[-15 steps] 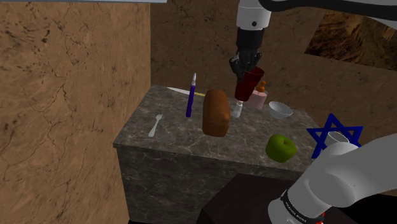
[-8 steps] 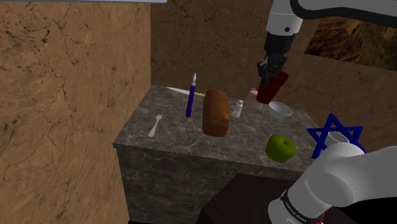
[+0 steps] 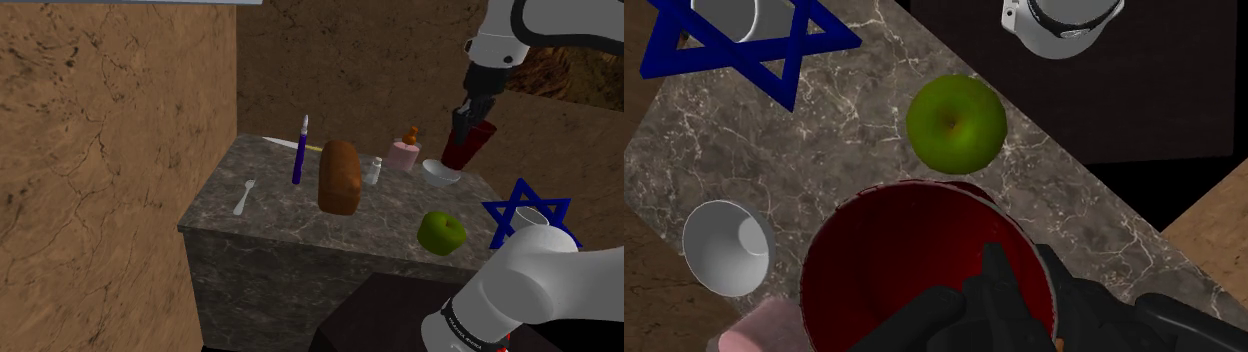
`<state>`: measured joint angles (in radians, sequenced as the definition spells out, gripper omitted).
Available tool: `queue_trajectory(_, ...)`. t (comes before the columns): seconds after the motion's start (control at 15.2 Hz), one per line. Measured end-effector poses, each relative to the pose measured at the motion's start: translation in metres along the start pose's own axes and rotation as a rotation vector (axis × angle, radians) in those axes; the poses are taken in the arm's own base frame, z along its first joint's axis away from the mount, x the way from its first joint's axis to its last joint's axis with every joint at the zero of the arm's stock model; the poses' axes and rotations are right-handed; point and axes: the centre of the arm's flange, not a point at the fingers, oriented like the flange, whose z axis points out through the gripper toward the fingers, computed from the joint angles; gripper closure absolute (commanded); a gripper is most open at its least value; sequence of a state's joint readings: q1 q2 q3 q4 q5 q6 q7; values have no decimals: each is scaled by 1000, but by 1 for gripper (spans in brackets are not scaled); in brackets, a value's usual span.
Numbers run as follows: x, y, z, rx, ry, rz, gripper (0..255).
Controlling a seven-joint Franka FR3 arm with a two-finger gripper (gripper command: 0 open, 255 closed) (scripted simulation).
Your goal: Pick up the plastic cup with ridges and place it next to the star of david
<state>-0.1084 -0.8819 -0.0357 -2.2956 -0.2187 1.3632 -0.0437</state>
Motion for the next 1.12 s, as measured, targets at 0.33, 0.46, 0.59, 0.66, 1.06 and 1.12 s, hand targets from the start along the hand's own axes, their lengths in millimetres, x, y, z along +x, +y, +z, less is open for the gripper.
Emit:
queue_trajectory(0.33, -40, 49, 10, 0, 0, 0, 255)
queue_trajectory(0.46, -54, 74, 14, 1, 0, 0, 255)
queue_trajectory(0.59, -71, 93, 18, 1, 0, 0, 255)
queue_trajectory(0.66, -75, 104, 20, 0, 0, 0, 255)
queue_trajectory(1.06, -124, 166, 38, 1, 1, 0, 255)
queue_trajectory(1.12, -128, 173, 39, 1, 1, 0, 255)
